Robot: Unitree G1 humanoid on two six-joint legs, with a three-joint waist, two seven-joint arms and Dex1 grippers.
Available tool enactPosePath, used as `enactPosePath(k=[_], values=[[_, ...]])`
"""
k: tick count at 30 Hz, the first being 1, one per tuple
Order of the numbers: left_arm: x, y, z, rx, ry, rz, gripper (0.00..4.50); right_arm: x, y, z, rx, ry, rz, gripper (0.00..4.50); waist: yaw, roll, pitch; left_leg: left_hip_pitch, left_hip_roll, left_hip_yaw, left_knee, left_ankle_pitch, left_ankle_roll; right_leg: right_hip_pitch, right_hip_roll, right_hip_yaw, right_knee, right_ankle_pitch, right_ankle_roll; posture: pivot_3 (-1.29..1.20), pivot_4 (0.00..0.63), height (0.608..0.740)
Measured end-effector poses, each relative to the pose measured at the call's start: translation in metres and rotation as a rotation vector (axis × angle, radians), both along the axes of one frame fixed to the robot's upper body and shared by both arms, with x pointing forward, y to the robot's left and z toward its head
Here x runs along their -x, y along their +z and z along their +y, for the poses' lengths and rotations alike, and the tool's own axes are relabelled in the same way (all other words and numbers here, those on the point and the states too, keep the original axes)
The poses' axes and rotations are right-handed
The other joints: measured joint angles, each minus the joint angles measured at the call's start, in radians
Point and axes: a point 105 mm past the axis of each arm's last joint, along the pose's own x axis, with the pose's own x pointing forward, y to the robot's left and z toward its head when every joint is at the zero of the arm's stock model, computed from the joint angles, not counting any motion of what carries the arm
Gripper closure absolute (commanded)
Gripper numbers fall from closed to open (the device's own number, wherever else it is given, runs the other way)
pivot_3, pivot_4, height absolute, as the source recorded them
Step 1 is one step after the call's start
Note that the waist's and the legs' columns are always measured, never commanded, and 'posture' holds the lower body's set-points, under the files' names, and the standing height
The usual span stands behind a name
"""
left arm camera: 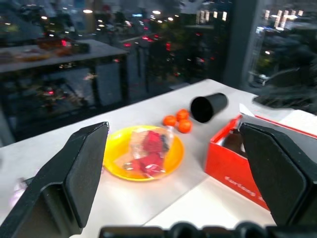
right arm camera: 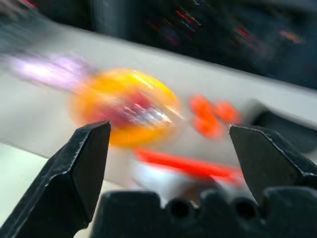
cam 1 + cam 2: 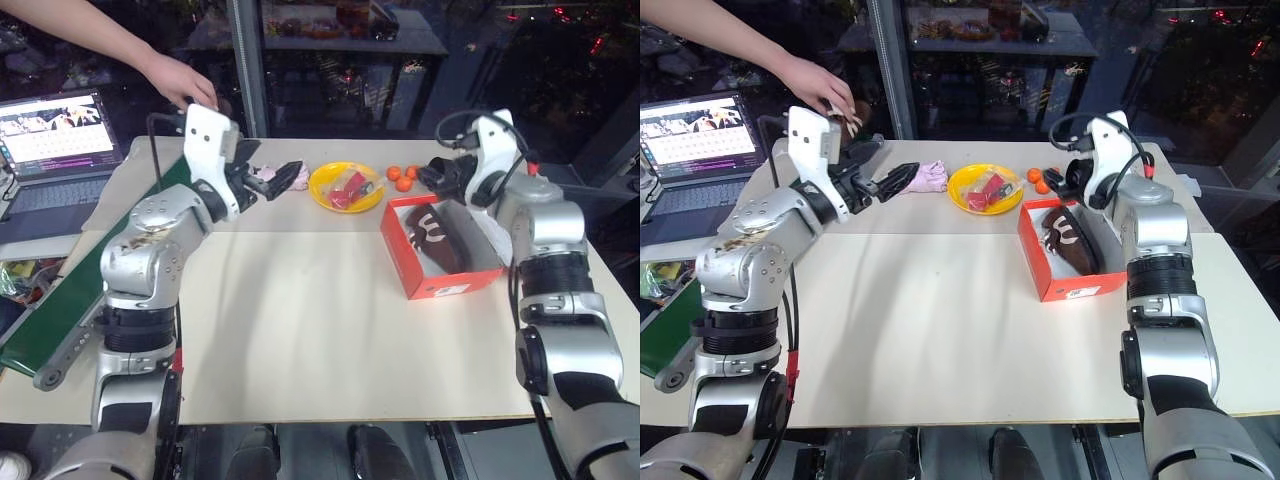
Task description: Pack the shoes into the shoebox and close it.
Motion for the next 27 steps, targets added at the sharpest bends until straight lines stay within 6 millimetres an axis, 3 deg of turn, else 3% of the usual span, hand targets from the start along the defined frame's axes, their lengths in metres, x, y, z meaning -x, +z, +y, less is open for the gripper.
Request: enactPosePath(k=[2,5,9,12,14,16,20,27], values=[[-0.004,-0.02,0.019,0.008,0.082,0.058,0.0,0.019,0.005,0.018,-0.02,0.13,-0.028,0.04,0.006,0.0,0.0,0.0,0.0,0.0,0.001,0.0,0.0,0.0,0.0,-0.001,0.0,0.0,0.0,0.0,0.15,0.74],[-0.005,-0.038,0.04,0.031,0.17,0.106,0.0,0.044,-0.009,0.044,-0.03,0.29,0.008,0.04,0.015,0.0,0.0,-0.001,0.0,0.0,0.003,0.0,0.0,0.001,-0.001,-0.001,0.0,0.0,0.0,0.0,0.15,0.74],[-0.003,-0.058,0.061,0.047,0.248,0.144,0.0,0.064,-0.034,0.07,-0.034,0.436,0.092,0.04,0.016,0.0,0.0,-0.001,0.0,0.0,0.005,0.0,0.0,0.002,-0.001,-0.001,0.0,0.001,0.0,0.0,0.15,0.74],[-0.003,-0.073,0.075,0.056,0.307,0.176,0.0,0.07,-0.041,0.087,-0.031,0.488,0.107,0.04,0.014,0.0,0.0,-0.001,0.0,0.0,0.005,0.0,0.0,0.001,0.0,-0.001,0.001,0.001,0.0,0.0,0.15,0.74],[-0.003,-0.08,0.094,0.081,0.373,0.17,0.0,0.076,-0.047,0.101,-0.031,0.528,0.112,0.04,0.009,-0.001,0.0,-0.001,0.001,0.0,0.005,0.0,0.0,0.001,0.0,-0.001,0.001,0.001,0.0,0.0,0.15,0.74],[0.001,-0.089,0.127,0.104,0.476,0.172,0.0,0.085,-0.068,0.12,-0.008,0.58,0.155,0.04,0.004,-0.001,-0.001,-0.001,0.001,0.0,0.004,0.0,0.0,0.0,0.0,-0.001,0.002,0.001,-0.001,0.0,0.15,0.74],[0.007,-0.093,0.168,0.107,0.588,0.153,0.0,0.091,-0.084,0.135,0.016,0.619,0.185,0.04,0.01,-0.002,-0.001,0.0,0.001,0.0,0.005,0.0,0.0,-0.001,0.0,-0.001,0.006,0.0,-0.001,0.0,0.15,0.74],[0.009,-0.113,0.205,0.094,0.624,0.169,0.0,0.092,-0.083,0.143,0.016,0.622,0.164,0.04,0.025,-0.005,-0.002,0.0,0.001,0.001,0.005,0.0,-0.001,-0.001,0.0,-0.001,0.006,0.0,-0.002,0.0,0.15,0.74]])
